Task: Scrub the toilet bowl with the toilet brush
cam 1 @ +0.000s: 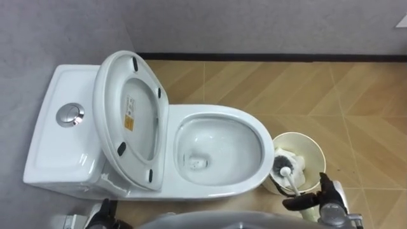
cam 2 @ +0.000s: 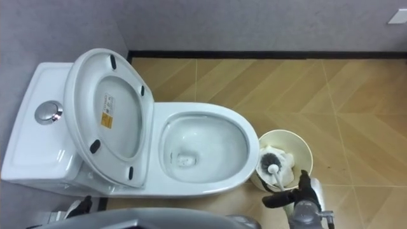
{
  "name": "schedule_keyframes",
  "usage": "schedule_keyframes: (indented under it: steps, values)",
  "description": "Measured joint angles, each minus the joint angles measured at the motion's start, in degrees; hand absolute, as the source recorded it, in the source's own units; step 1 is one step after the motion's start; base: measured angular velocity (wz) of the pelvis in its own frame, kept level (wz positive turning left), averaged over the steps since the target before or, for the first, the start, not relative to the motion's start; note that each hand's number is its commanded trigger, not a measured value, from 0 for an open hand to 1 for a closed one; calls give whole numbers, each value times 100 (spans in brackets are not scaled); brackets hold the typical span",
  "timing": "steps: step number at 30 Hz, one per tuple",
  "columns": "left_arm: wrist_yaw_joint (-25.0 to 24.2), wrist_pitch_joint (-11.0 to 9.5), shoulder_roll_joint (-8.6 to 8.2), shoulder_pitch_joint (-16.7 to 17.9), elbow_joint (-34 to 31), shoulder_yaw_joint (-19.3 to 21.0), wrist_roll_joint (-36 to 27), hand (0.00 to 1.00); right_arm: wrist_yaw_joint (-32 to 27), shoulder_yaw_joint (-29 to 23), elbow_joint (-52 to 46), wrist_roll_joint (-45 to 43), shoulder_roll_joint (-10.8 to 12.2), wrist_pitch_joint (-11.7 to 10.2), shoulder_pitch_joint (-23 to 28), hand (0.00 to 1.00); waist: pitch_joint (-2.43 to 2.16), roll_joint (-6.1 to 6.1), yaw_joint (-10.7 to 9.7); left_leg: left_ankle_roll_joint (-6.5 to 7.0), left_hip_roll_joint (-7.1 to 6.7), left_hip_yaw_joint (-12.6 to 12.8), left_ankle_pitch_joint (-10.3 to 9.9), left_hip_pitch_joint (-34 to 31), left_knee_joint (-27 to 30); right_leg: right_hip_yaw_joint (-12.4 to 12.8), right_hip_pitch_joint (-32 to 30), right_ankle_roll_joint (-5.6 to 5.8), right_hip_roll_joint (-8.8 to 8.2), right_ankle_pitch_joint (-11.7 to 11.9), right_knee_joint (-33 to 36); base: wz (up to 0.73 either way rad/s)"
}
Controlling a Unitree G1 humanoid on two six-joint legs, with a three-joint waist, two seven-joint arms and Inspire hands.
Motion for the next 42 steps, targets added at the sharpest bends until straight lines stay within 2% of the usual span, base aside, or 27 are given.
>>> schedule_keyframes:
  steps: [4,5,7,8,11,14,16,19,21,22,24,27,32,34,36,42]
  values:
    - [0,-20,25,-2,-52,-12,-323,0,-174,0,110,17,-26,5,-118,0,-5,11,-10,22,-19,-39,30,-202,4,-34,-208,0,-12,0,71,5]
    - [1,-20,42,-2,-61,-48,-382,0,-187,0,146,29,-27,7,-140,0,-2,8,-17,25,-24,-54,33,-231,5,-56,-227,0,-13,0,68,11]
    - [5,-47,111,-64,-138,-228,-512,0,-341,1,312,167,-33,1,-256,0,-28,38,-13,48,-30,-121,50,-484,75,-129,-448,1,-25,0,136,15]
    - [10,-56,115,-105,-131,-231,-518,0,-372,3,398,210,-34,5,-321,0,-21,30,-7,55,-29,-123,65,-546,79,-137,-521,2,-26,0,170,12]
    - [48,-163,162,-282,-107,-336,-706,0,-495,9,733,482,-39,-5,-560,0,7,4,-3,79,-28,-152,113,-837,148,-212,-809,2,-53,0,271,10]
    - [92,-198,158,-489,-71,-447,-1086,0,-631,3,1013,695,-101,6,-886,0,52,61,0,116,-31,-250,134,-1273,341,-264,-1222,4,-71,-2,451,9]
    - [124,-215,164,-808,-67,-579,-1247,0,-691,4,1081,1074,-137,14,-1101,0,95,113,-12,157,-32,-443,158,-1759,593,-419,-1666,22,-93,-15,729,27]
    - [145,-275,114,-1193,-19,-841,-1313,0,-800,10,1261,1480,-178,60,-1465,0,154,122,55,189,-36,-495,173,-2287,956,-495,-2277,41,-173,-124,1296,13]
    - [152,-278,107,-1434,28,-934,-1433,0,-826,14,1406,1628,-204,58,-1728,0,173,119,60,208,-58,-617,167,-2670,1181,-482,-2631,40,-200,-170,1572,2]
    - [200,-279,107,-1616,28,-1016,-1458,0,-845,14,1437,1747,-229,63,-1950,0,241,116,74,239,-59,-654,184,-2908,1315,-476,-2865,28,-209,-180,1719,5]
    - [236,-286,101,-1844,-4,-1166,-1552,0,-855,69,1436,1898,-287,65,-2127,0,269,92,123,285,-62,-663,213,-3294,1473,-493,-3293,10,-247,-213,1997,6]
    - [237,-289,77,-1976,-288,-1500,-1854,0,-804,285,1406,1957,-464,66,-2323,0,271,95,149,322,-112,-679,267,-3799,1649,-554,-3892,2,-359,-272,2329,10]
    - [290,-291,67,-2068,-924,-1582,-2141,0,-868,355,1411,2282,-795,191,-2581,0,281,78,194,409,-151,-714,396,-4631,2008,-556,-4757,3,-453,-290,2837,7]
    - [363,-297,70,-2100,-1097,-1627,-2186,0,-896,356,1411,2393,-901,200,-2685,0,288,68,199,408,-149,-710,388,-4930,2186,-557,-5031,-4,-482,-313,3044,2]
    - [369,-297,71,-2209,-1216,-1638,-2183,0,-976,432,1417,2402,-1008,253,-2721,0,304,57,296,441,-127,-710,315,-5299,2552,-562,-5425,-25,-513,-408,3405,2]
    - [430,-297,133,-2243,-1652,-1868,-2186,0,-916,703,1426,2404,-1066,310,-2711,0,331,87,414,451,-72,-720,27,-6066,3455,-493,-6154,-20,-528,-710,4277,2]
